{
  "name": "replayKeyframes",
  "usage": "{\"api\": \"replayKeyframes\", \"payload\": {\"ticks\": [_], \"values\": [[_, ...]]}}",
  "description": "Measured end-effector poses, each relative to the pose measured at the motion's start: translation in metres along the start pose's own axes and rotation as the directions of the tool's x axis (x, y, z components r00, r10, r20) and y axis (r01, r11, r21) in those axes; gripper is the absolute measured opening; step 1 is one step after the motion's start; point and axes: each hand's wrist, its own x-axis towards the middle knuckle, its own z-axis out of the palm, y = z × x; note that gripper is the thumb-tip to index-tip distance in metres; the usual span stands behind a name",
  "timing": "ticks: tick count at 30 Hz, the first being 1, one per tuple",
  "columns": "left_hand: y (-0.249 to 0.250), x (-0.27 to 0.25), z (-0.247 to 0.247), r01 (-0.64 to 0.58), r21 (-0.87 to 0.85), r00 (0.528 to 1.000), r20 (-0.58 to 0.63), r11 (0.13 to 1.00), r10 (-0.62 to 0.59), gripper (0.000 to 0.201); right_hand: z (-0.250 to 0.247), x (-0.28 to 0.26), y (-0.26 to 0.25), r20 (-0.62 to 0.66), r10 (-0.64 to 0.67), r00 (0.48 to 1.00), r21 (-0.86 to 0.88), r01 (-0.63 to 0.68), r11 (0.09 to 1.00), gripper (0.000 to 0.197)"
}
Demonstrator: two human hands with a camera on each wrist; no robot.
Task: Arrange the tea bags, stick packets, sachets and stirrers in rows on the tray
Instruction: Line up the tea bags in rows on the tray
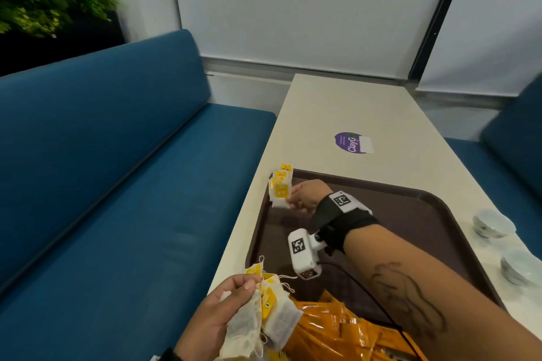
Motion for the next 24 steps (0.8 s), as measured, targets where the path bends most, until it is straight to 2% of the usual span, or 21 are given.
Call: {"api": "replayKeyframes", "payload": {"ticks": [1, 2, 3, 5, 7, 8, 10, 12, 17, 18, 19, 20, 22, 23, 24], "values": [[0.001, 0.003, -0.003, 0.001, -0.001, 1.0, -0.006, 1.0, -0.001, 0.014, 0.005, 0.007, -0.003, -0.01, 0.001, 1.0, -0.037, -0.002, 0.999, 0.01], [0.002, 0.004, -0.005, 0.001, -0.003, 1.0, -0.008, 1.0, -0.001, 0.013, 0.01, 0.013, -0.006, -0.022, 0.041, 0.999, -0.076, -0.042, 0.996, 0.014], [0.002, 0.006, -0.007, 0.0, -0.008, 1.0, -0.01, 1.0, 0.0, 0.013, 0.014, 0.023, -0.007, -0.089, 0.098, 0.991, -0.096, -0.107, 0.99, 0.024], [0.004, 0.008, -0.01, 0.001, -0.035, 1.0, -0.007, 0.999, -0.001, 0.014, 0.022, 0.029, -0.011, -0.166, 0.007, 0.986, -0.387, -0.071, 0.919, 0.036], [0.004, 0.011, -0.013, 0.014, -0.081, 1.0, 0.009, 0.997, -0.014, 0.014, 0.021, 0.033, -0.017, -0.156, -0.02, 0.987, -0.478, -0.058, 0.877, 0.04], [0.004, 0.012, -0.015, 0.023, -0.097, 1.0, 0.01, 0.995, -0.022, 0.014, 0.02, 0.035, -0.016, -0.116, 0.019, 0.993, -0.484, -0.073, 0.872, 0.04], [0.004, 0.015, -0.017, 0.028, -0.101, 1.0, 0.009, 0.994, -0.027, 0.013, 0.02, 0.04, -0.009, -0.075, 0.048, 0.996, -0.298, -0.068, 0.952, 0.038], [0.002, 0.019, -0.02, 0.021, -0.094, 1.0, -0.003, 0.995, -0.022, 0.013, 0.018, 0.04, -0.006, -0.066, 0.028, 0.997, -0.152, -0.038, 0.988, 0.038], [-0.001, 0.02, -0.018, 0.008, -0.108, 1.0, 0.009, 0.994, -0.007, 0.013, 0.016, 0.026, -0.006, -0.059, 0.078, 0.995, -0.085, -0.083, 0.993, 0.045], [-0.001, 0.02, -0.017, 0.008, -0.113, 1.0, 0.012, 0.994, -0.007, 0.013, 0.015, 0.02, -0.007, -0.062, 0.049, 0.997, -0.143, -0.057, 0.988, 0.049], [-0.001, 0.019, -0.016, 0.01, -0.12, 1.0, 0.018, 0.993, -0.007, 0.014, 0.013, 0.021, -0.005, -0.051, 0.066, 0.997, -0.077, -0.069, 0.995, 0.048], [-0.001, 0.018, -0.014, 0.009, -0.128, 1.0, 0.023, 0.992, -0.006, 0.014, 0.011, 0.016, -0.006, -0.019, 0.045, 0.999, -0.032, -0.046, 0.998, 0.041], [-0.001, 0.016, -0.012, 0.005, -0.138, 1.0, 0.028, 0.99, -0.002, 0.013, 0.003, -0.006, -0.01, -0.034, 0.02, 0.999, -0.041, -0.022, 0.999, 0.013], [-0.001, 0.015, -0.011, 0.0, -0.142, 1.0, 0.03, 0.99, 0.004, 0.013, -0.001, -0.018, -0.012, -0.01, 0.011, 1.0, -0.051, -0.012, 0.999, 0.006], [-0.002, 0.013, -0.01, -0.004, -0.145, 0.999, 0.031, 0.989, 0.008, 0.013, -0.005, -0.028, -0.009, 0.034, -0.023, 0.999, -0.054, 0.025, 0.998, 0.013]]}}
